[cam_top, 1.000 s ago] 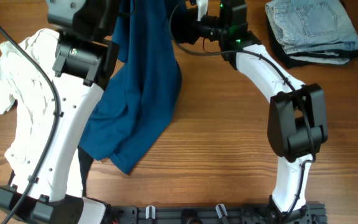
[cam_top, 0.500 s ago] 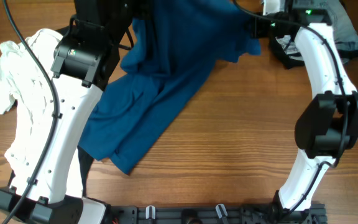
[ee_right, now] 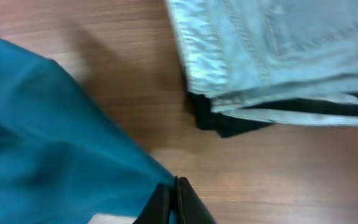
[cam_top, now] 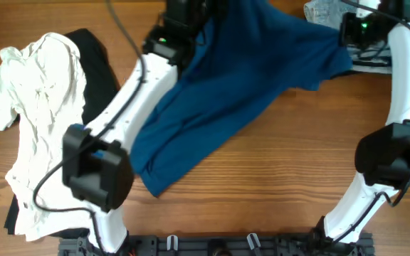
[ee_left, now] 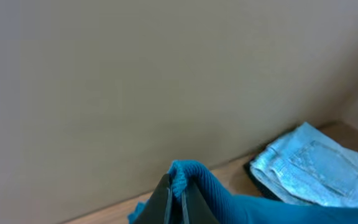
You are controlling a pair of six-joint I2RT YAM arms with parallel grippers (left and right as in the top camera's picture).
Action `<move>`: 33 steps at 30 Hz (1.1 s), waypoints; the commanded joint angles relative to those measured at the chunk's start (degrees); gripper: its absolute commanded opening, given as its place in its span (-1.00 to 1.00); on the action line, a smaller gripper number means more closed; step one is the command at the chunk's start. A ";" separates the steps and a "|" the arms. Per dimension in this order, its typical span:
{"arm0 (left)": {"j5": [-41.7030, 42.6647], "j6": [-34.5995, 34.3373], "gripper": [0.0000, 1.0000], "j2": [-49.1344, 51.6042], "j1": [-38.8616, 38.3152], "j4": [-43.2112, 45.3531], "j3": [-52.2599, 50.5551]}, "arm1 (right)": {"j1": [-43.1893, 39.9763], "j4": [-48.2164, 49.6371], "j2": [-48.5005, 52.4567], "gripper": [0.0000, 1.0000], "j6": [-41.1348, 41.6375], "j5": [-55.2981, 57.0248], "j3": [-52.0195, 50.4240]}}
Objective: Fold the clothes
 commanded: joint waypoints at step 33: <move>6.25 -19.06 0.99 -2.21 17.97 -53.90 -2.01 | 18.32 35.85 27.10 0.68 -5.57 4.13 0.76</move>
